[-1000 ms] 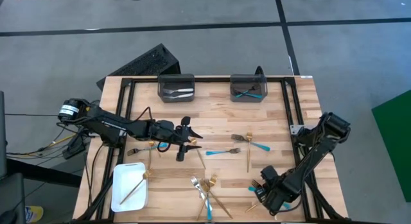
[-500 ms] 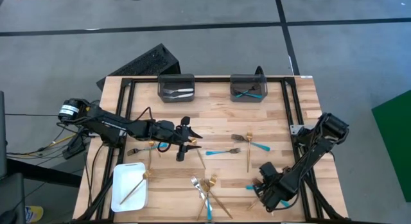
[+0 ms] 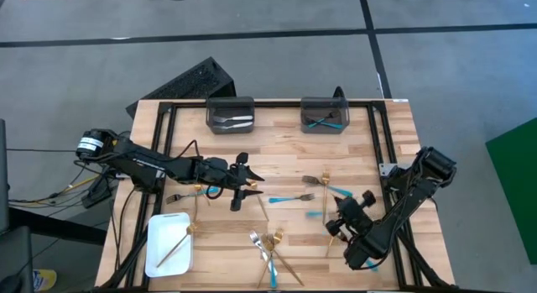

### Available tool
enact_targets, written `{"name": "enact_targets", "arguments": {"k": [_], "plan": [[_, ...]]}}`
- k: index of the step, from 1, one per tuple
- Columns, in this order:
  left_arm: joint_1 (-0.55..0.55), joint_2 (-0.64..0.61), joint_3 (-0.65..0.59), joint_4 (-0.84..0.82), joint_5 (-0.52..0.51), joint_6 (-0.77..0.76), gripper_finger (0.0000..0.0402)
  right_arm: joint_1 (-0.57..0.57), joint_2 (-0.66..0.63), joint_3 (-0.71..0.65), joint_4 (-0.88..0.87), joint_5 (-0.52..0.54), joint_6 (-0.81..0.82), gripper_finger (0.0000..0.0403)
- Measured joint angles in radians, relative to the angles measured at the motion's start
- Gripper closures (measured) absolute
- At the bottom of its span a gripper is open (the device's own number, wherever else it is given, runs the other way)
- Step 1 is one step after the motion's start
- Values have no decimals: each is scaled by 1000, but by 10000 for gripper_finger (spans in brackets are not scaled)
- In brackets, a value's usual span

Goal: Sort silverware by color (type)
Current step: Put the white fork into the left black bin

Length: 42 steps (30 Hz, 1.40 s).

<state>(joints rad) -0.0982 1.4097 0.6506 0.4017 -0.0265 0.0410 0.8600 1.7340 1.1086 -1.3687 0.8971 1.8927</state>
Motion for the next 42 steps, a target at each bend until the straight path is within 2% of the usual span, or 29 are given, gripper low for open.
{"name": "enact_targets", "arguments": {"k": [3,6,14,20,25,28,33,42], "plan": [[0,0,0,16,0,8,225,-20,0,4,-25,136,-84,385],[0,0,0,41,0,8,225,-50,0,5,-54,261,-101,385],[0,0,0,85,0,11,225,-137,0,5,-57,439,-205,385],[0,0,0,86,0,18,225,-168,0,5,-50,479,-250,385],[0,0,0,120,12,28,225,-177,0,5,11,647,-182,385],[0,4,0,177,62,45,225,-200,-1,14,94,660,-170,385],[0,65,13,319,130,34,225,-230,-1,64,260,682,-320,385],[0,227,118,322,118,7,225,-248,-2,238,310,684,-608,385]]}}
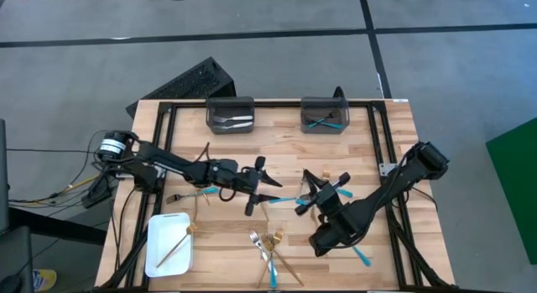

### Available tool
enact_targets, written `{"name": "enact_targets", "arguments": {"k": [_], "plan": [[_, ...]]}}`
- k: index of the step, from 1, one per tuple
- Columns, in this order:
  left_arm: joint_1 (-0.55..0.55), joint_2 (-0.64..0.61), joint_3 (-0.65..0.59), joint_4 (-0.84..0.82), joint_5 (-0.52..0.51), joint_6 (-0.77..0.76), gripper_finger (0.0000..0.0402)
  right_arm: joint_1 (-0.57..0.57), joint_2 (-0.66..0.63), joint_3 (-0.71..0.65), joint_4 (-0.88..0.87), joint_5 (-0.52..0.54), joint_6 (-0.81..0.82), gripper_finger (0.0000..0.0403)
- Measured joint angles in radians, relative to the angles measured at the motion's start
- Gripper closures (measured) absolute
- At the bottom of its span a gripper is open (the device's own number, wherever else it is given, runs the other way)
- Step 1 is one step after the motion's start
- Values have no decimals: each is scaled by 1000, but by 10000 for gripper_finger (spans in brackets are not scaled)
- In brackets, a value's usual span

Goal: Sort silverware by color (type)
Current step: Put the white fork into the left black bin

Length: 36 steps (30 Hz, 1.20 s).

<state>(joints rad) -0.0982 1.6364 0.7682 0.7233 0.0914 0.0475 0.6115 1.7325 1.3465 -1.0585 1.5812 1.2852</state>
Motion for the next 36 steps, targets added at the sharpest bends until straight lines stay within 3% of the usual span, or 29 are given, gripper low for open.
{"name": "enact_targets", "arguments": {"k": [14,19,23,27,32,36], "plan": [[0,34,104,6,-31,-32,225,-53,1,96,128,-41,-37,378],[0,35,113,0,-113,-43,225,-91,1,96,207,-73,-43,379],[0,35,114,-15,-155,-38,229,-111,10,96,305,-94,-148,378],[-2,35,114,-42,-205,-38,267,-117,10,96,425,-116,-302,377],[1,35,114,-84,-224,-50,358,-121,10,96,513,-164,-431,376],[-14,27,114,-174,-233,-91,368,-127,10,96,511,-247,-471,375]]}}
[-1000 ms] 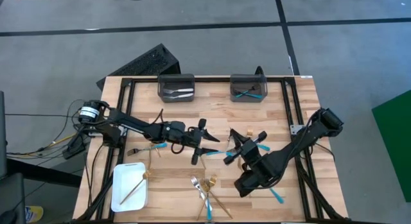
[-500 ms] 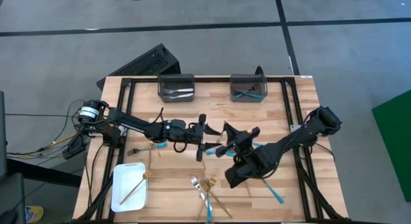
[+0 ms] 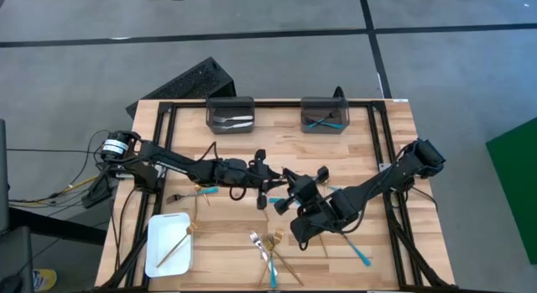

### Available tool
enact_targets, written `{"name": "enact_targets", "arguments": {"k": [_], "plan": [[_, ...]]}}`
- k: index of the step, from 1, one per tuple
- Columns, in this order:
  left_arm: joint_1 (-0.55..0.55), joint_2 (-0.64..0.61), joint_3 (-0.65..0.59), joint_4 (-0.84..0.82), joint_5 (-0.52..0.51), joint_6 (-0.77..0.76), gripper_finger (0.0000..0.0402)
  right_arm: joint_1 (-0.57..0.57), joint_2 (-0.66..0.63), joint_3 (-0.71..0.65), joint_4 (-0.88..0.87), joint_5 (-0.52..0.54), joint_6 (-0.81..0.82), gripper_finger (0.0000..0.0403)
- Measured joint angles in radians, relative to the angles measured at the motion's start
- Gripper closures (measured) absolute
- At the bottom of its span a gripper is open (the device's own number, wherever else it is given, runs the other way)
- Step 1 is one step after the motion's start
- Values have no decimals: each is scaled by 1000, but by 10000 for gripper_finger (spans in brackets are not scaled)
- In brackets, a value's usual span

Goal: Sort silverware by color (type)
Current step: Put the white fork into the left black bin

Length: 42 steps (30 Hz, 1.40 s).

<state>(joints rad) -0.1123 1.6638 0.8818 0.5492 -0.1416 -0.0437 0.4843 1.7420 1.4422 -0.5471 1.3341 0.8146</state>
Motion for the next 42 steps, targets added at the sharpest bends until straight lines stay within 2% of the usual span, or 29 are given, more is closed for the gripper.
{"name": "enact_targets", "arguments": {"k": [5,8,12,17,20,23,25,29,34,38,42], "plan": [[-54,-3,5,-113,-195,47,366,-1,2,-2,-12,-38,-6,356],[-69,-39,-1,-227,-309,110,365,-2,1,-1,-26,-21,-7,341],[-48,-134,-3,-399,-327,152,367,3,-4,2,-65,11,-8,328],[94,-233,-3,-645,-322,218,366,15,-2,2,-132,2,-8,322],[232,-261,-1,-741,-250,319,366,23,-2,2,-171,-6,-8,322],[379,-252,-2,-818,-259,390,366,28,-2,2,-223,-28,-1,322],[458,-239,-3,-824,-288,430,366,33,-2,2,-285,-52,36,322],[590,-228,-1,-791,-282,572,366,41,-2,1,-448,-107,154,321],[690,-212,0,-737,-281,678,360,41,-2,0,-684,-223,410,321],[725,-202,-1,-723,-264,733,327,52,-2,0,-839,-259,572,321],[736,-194,-1,-716,-256,748,281,67,-2,0,-895,-265,635,321]]}}
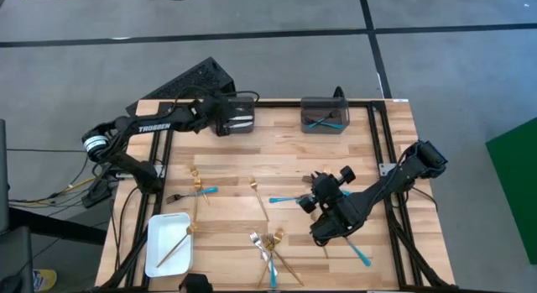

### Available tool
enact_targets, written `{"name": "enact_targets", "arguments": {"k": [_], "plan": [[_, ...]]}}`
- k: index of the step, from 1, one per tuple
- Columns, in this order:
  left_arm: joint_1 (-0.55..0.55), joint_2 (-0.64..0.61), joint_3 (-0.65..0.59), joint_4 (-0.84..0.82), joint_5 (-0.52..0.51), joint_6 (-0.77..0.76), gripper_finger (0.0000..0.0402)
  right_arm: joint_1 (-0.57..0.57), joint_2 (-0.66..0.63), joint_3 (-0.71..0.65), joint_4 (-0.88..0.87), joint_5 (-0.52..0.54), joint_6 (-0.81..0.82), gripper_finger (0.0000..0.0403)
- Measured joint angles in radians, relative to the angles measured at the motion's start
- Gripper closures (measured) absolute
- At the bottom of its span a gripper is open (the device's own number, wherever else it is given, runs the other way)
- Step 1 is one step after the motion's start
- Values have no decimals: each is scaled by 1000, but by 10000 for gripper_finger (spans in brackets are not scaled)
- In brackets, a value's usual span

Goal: Sort silverware by color (type)
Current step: Put the white fork into the left black bin, then put the blue fork into the right black bin

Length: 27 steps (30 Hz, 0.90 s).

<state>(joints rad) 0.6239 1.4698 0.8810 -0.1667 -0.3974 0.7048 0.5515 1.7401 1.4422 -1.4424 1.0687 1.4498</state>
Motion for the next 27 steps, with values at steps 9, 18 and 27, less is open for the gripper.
{"name": "enact_targets", "arguments": {"k": [9,18,27], "plan": [[-9,6,0,-8,-70,-144,206,25,0,0,-51,-104,20,321],[-83,5,0,-53,43,-369,205,22,0,-40,-50,-432,62,321],[-196,4,0,-54,132,-421,206,92,-206,-336,119,-626,381,321]]}}
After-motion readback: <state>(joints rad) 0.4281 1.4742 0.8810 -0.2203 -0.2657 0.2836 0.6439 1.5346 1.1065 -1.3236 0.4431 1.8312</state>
